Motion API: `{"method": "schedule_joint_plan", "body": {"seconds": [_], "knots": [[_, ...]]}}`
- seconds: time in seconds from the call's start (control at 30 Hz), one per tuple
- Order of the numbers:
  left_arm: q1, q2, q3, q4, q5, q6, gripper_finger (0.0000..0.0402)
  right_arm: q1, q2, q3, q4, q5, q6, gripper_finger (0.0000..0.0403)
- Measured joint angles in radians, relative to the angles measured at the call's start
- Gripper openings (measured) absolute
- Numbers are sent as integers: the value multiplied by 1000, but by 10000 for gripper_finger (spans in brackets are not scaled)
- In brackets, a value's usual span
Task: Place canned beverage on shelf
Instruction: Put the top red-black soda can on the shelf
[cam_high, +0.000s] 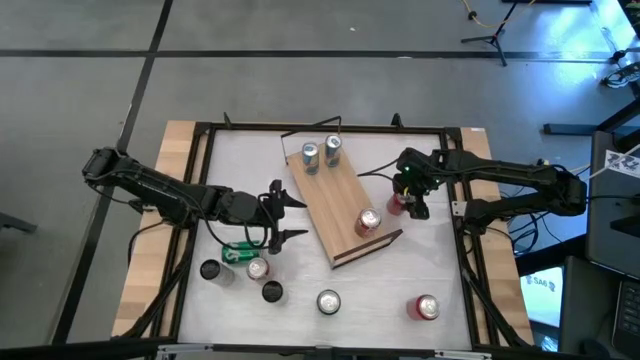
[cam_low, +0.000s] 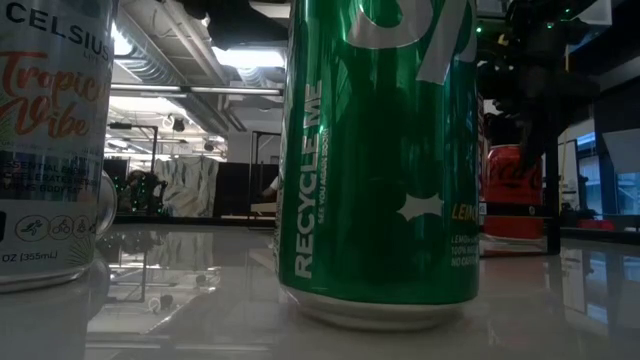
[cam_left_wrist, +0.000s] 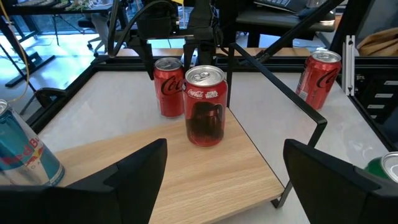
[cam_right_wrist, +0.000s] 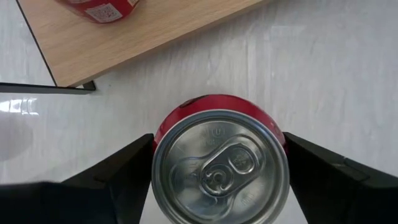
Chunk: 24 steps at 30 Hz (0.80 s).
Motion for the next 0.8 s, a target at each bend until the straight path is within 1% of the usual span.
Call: {"method": "schedule_joint_plan", "body": {"seconds": [0.43, 0.5, 0.6, 0.8], "knots": [[0, 0, 0, 0, -1, 0, 311, 0, 0, 0, -1, 2, 6, 317], [0, 0, 0, 0, -1, 0, 311, 0, 0, 0, -1, 19, 12, 317], [0, 0, 0, 0, -2, 0, 311, 0, 0, 0, 5, 62, 64, 317], [0, 0, 0, 0, -2, 0, 311, 0, 0, 0, 19, 67, 85, 317]]}}
